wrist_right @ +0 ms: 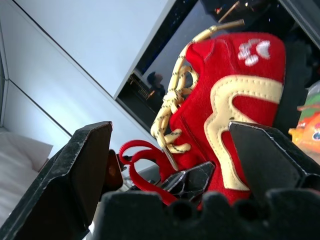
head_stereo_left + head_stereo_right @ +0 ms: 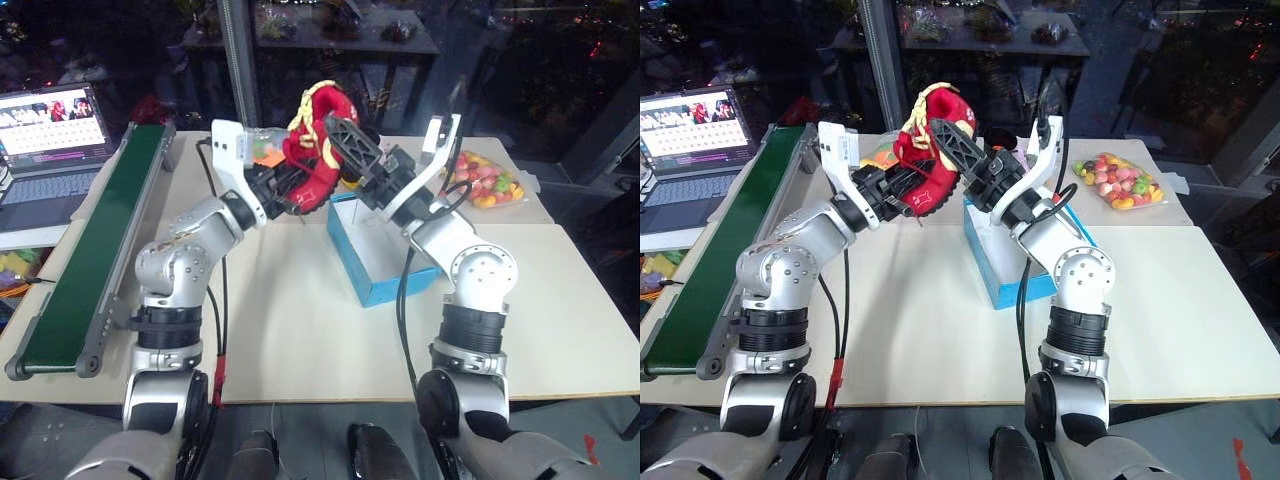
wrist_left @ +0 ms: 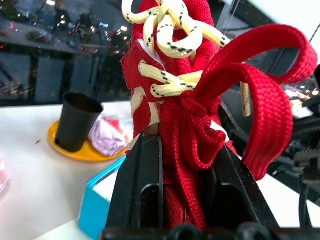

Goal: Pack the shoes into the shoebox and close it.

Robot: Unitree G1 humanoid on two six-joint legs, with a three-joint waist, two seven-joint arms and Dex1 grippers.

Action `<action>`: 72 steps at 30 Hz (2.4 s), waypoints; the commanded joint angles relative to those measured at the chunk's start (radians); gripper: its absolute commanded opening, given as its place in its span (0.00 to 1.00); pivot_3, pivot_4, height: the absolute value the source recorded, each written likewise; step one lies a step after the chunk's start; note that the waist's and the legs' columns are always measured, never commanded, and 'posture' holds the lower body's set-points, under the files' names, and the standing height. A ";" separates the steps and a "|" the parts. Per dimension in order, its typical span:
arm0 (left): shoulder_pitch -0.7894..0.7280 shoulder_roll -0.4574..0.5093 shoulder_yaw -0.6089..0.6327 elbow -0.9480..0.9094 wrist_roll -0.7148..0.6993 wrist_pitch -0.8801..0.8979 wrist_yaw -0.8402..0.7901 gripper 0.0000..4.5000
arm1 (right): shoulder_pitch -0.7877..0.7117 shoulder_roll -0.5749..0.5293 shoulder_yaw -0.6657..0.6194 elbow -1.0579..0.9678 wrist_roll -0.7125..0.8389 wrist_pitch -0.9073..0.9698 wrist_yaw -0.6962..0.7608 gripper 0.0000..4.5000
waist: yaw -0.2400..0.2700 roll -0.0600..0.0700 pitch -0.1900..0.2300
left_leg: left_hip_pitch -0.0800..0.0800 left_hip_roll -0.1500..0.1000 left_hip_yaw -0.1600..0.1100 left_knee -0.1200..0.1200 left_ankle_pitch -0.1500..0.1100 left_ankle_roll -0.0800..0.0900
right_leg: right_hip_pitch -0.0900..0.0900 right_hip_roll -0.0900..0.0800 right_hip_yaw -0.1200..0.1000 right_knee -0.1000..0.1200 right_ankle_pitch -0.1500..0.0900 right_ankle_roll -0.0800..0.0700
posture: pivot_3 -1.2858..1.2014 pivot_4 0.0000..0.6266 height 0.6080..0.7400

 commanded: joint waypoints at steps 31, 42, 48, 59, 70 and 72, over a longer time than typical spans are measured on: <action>-0.108 -0.049 -0.021 -0.106 -0.034 0.056 0.012 0.17 | -0.006 -0.086 -0.046 0.027 0.092 -0.076 -0.028 0.53 | 0.001 0.004 0.002 | -0.001 0.000 -0.001 0.000 0.000 0.000 | -0.001 0.000 0.000 0.000 0.000 0.001 | 0.52 0.24 0.95; -0.116 0.007 -0.004 -0.090 0.025 0.022 0.012 0.54 | -0.046 -0.138 -0.024 0.095 -0.045 -0.160 -0.051 0.10 | 0.001 0.004 0.003 | -0.001 0.000 -0.001 0.000 0.000 0.000 | -0.001 0.000 0.000 0.000 0.000 0.001 | 0.52 0.24 0.95; -0.080 0.163 -0.009 -0.042 0.119 -0.029 -0.058 1.00 | -0.132 -0.336 0.020 0.236 -0.205 -0.203 0.077 0.09 | 0.001 0.007 0.005 | -0.003 -0.001 0.000 0.000 0.000 0.000 | -0.003 0.000 0.002 0.000 0.000 0.001 | 0.52 0.24 0.95; 0.028 0.222 -0.055 -0.098 0.179 -0.047 -0.110 1.00 | -0.133 -0.591 0.333 0.469 -0.597 -0.257 0.376 0.09 | 0.001 0.008 0.006 | -0.009 -0.001 0.001 0.001 0.000 0.001 | -0.010 0.000 0.002 0.001 -0.001 0.001 | 0.52 0.24 0.95; 0.137 0.183 -0.090 -0.222 0.156 -0.005 -0.090 1.00 | -0.147 -0.564 0.513 0.876 -0.903 -0.560 0.525 0.09 | 0.000 0.008 0.006 | -0.010 -0.001 0.001 0.001 0.000 0.000 | -0.010 -0.001 0.002 0.000 0.000 0.001 | 0.52 0.24 0.95; 0.147 0.178 -0.086 -0.233 0.155 0.001 -0.082 1.00 | -0.159 -0.555 0.525 0.930 -0.937 -0.589 0.528 0.09 | 0.001 0.008 0.006 | -0.009 -0.001 0.001 0.003 0.000 0.000 | -0.009 0.000 0.002 0.001 0.000 0.002 | 0.52 0.24 0.95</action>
